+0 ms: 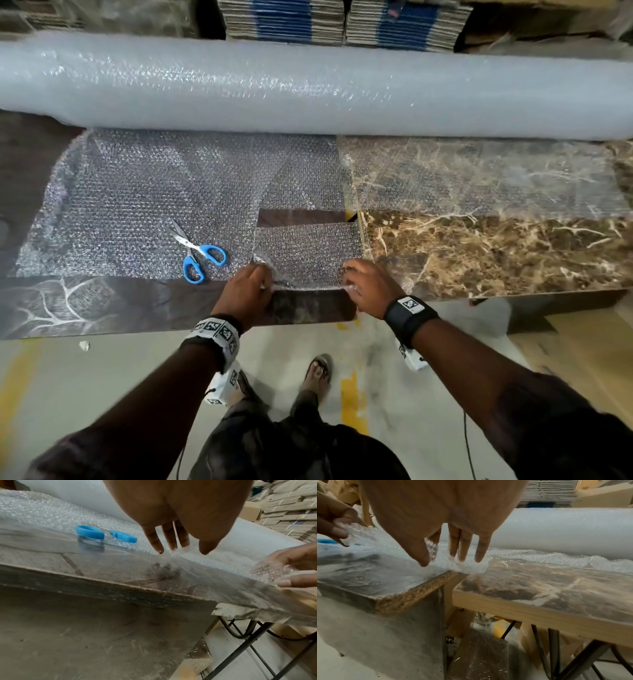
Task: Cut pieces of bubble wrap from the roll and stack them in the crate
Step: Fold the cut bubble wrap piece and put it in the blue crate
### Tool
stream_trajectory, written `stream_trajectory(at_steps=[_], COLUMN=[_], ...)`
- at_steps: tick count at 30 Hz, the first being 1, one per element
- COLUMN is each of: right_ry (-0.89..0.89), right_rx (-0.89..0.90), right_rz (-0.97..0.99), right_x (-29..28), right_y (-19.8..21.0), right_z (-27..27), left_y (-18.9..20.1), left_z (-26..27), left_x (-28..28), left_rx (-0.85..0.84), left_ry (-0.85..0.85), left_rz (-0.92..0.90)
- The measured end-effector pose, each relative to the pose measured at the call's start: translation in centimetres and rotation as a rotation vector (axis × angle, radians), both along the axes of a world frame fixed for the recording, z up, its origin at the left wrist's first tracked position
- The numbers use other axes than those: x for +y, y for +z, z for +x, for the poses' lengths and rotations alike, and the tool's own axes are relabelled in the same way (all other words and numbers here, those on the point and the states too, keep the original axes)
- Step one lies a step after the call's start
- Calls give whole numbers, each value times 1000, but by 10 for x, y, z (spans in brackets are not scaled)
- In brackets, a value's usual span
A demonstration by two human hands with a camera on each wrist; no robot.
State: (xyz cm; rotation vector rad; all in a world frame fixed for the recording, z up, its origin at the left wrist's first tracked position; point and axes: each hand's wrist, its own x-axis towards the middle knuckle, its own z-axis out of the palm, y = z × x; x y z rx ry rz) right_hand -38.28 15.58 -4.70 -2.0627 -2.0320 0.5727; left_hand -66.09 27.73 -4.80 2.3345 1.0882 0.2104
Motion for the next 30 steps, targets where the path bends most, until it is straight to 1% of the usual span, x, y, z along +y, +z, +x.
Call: stream_trajectory(at_steps=[3,7,9,12,15,18,21,24,27,30], right_ry=[-9,1,-9,-13,-3,-9,-44,-60,-70,-92], right_rx=[45,85,90,102,88,92,105,111,125,176], right_rz=[51,34,18,6,-9,-21,-38,-57,-82,-73], right_x=[-1,0,0,0,1,2,3,4,5,4], right_y=[0,2,2,2,-1,-2,-3,-3,-4,-5], right_z=[8,14,16,16,16,18,19,19,21,27], left_y=[-2,5,5,2,0,3,5,9,12,14], left_z=[-6,-8,-9,-12,-13,-11,-11,-13,-16,-19], left_x=[-2,-9,-13,-15,-15,-16,-16,-17,-18,-15], left_rx=[4,-33,-20,66,167,232,156,45,-16,-16], left_ry=[8,66,84,65,-13,-43,-54,-61,-19,60], left_rz=[-30,-80,-67,-64,-5,21,28,-13,-101,-152])
